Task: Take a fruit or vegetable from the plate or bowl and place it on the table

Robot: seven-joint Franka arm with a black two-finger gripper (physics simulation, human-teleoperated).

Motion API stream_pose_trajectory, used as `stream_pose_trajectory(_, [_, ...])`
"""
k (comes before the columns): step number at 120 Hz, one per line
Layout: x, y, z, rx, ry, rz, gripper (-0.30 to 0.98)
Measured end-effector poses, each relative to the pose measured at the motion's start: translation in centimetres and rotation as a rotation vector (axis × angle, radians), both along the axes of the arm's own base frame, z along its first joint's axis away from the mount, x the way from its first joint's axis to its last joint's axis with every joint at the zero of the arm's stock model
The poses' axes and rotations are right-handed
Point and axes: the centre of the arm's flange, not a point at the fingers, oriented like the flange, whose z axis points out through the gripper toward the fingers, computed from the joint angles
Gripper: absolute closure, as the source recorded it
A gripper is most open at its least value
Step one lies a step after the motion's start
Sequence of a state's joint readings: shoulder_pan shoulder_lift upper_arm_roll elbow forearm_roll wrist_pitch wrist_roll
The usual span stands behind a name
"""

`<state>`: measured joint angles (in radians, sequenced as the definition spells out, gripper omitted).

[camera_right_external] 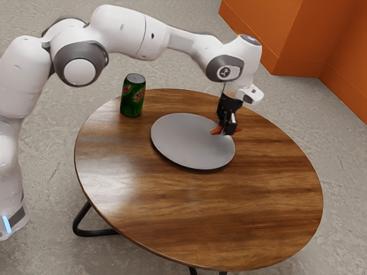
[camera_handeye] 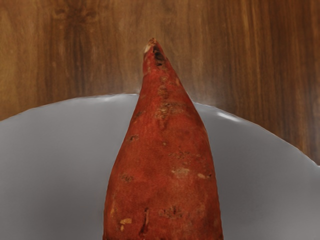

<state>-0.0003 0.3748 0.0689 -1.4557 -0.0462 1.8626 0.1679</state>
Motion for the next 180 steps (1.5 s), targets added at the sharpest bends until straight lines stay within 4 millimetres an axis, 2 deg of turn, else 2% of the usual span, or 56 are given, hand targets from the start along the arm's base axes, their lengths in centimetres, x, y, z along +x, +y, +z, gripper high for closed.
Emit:
stream_pose_trajectory(16, [0.1, -2.9, 0.1, -0.016, -0.003, -0.045, 0.56])
stream_pose_trajectory(61, [0.0, -12.5, -0.4, -0.059, -0.020, -0.190, 0.55])
stream_pose_trajectory(77, [0.4, -14.7, -0.3, -0.064, -0.069, -0.215, 0.55])
stream_pose_trajectory(107, [1.7, -16.0, 0.3, -0.074, -0.208, -0.222, 0.54])
stream_pose_trajectory(121, [2.1, -16.4, 0.6, -0.083, -0.252, -0.227, 0.26])
stream_pose_trajectory(134, [2.3, -16.4, 0.9, -0.086, -0.278, -0.228, 0.12])
stream_pose_trajectory(163, [1.3, -16.2, 1.9, -0.083, -0.223, -0.233, 0.02])
stream_pose_trajectory(180, [0.6, -16.0, 3.4, -0.078, -0.139, -0.240, 0.01])
